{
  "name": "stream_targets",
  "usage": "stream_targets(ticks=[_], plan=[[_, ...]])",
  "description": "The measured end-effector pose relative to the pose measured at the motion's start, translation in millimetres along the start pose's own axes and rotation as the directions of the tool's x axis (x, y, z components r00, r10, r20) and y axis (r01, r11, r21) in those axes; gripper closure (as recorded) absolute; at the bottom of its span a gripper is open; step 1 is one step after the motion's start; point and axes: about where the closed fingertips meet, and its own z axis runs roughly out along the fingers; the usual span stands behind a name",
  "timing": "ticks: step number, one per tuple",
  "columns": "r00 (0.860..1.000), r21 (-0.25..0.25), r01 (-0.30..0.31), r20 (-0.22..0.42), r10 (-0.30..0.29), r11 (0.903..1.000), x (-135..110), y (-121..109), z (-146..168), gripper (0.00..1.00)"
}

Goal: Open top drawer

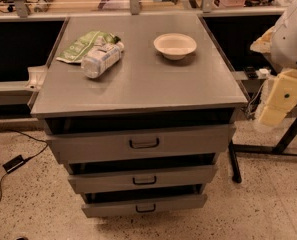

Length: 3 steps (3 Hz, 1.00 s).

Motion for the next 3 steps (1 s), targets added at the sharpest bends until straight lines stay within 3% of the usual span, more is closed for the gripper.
stream_targets(ticks=[1, 2, 3], plan=[[1.000, -0.001, 0.000, 0.007, 0.000, 1.0000, -0.5, -0.5, 1.0, 0.00], [1.000, -0.005, 0.016, -0.004, -0.016, 0.9999, 4.1, 4.2, 28.8, 0.00], [0.998, -0.012, 0.054, -0.021, -0.055, 0.9984, 14.0, 20.2, 87.5, 0.00]])
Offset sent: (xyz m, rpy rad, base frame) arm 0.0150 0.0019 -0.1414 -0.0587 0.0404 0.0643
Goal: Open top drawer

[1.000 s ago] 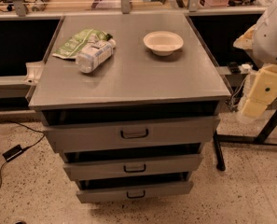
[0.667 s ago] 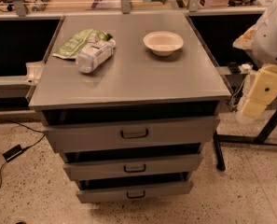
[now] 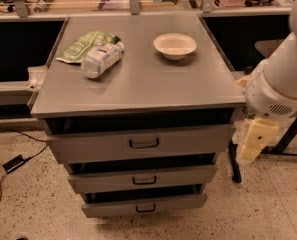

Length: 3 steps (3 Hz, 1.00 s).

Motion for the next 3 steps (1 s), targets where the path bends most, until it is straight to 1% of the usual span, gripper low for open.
stream_targets(ticks=[1, 2, 3], plan=[[0.999, -0.040, 0.036, -0.003, -0.036, 0.9986, 13.8, 28.1, 68.6, 0.00], [0.999, -0.057, 0.051, -0.017, -0.052, 0.9971, 22.9, 35.0, 84.2, 0.00], [0.996, -0.084, 0.090, -0.001, -0.091, 0.9923, 15.8, 35.8, 84.9, 0.00]])
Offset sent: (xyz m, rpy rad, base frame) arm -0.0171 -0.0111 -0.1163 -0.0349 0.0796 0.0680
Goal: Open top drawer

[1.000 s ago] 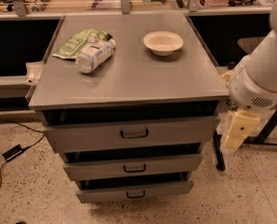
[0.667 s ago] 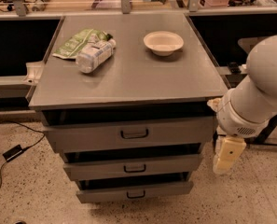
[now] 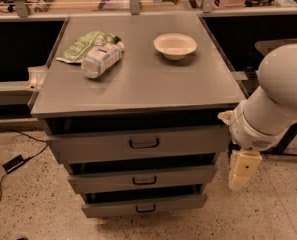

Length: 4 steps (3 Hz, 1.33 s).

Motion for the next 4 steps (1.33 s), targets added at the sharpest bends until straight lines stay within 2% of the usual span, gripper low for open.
stream_targets(ticks=[1, 2, 3, 4], plan=[[0.996, -0.026, 0.086, 0.018, -0.085, 0.9960, -8.1, -1.5, 36.3, 0.00], [0.986, -0.021, 0.164, 0.032, -0.164, 0.9861, -17.4, -13.3, 77.3, 0.00], [0.980, 0.002, 0.197, 0.034, -0.197, 0.9804, -23.0, -28.3, 96.1, 0.00], [0.978, 0.020, 0.205, 0.044, -0.206, 0.9785, -32.2, -57.3, 118.7, 0.03]])
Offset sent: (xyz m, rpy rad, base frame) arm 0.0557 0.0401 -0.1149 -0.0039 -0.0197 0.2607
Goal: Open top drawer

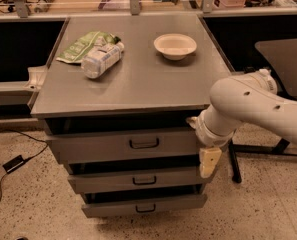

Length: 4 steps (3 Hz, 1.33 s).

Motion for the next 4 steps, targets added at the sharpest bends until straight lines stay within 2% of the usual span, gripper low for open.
stream_targets(ticks=[1, 2, 3, 4], plan=[[1.000, -0.002, -0.008, 0.010, 0.008, 1.0000, -1.2, -20.6, 15.8, 0.11], [0.999, -0.016, -0.029, 0.014, 0.030, 0.9994, 0.5, -32.1, 26.9, 0.24], [0.999, -0.016, -0.029, 0.014, 0.029, 0.9995, 0.4, -31.5, 26.7, 0.26], [1.000, -0.063, 0.020, 0.005, -0.020, 0.9978, -6.4, 6.6, 10.1, 0.35]])
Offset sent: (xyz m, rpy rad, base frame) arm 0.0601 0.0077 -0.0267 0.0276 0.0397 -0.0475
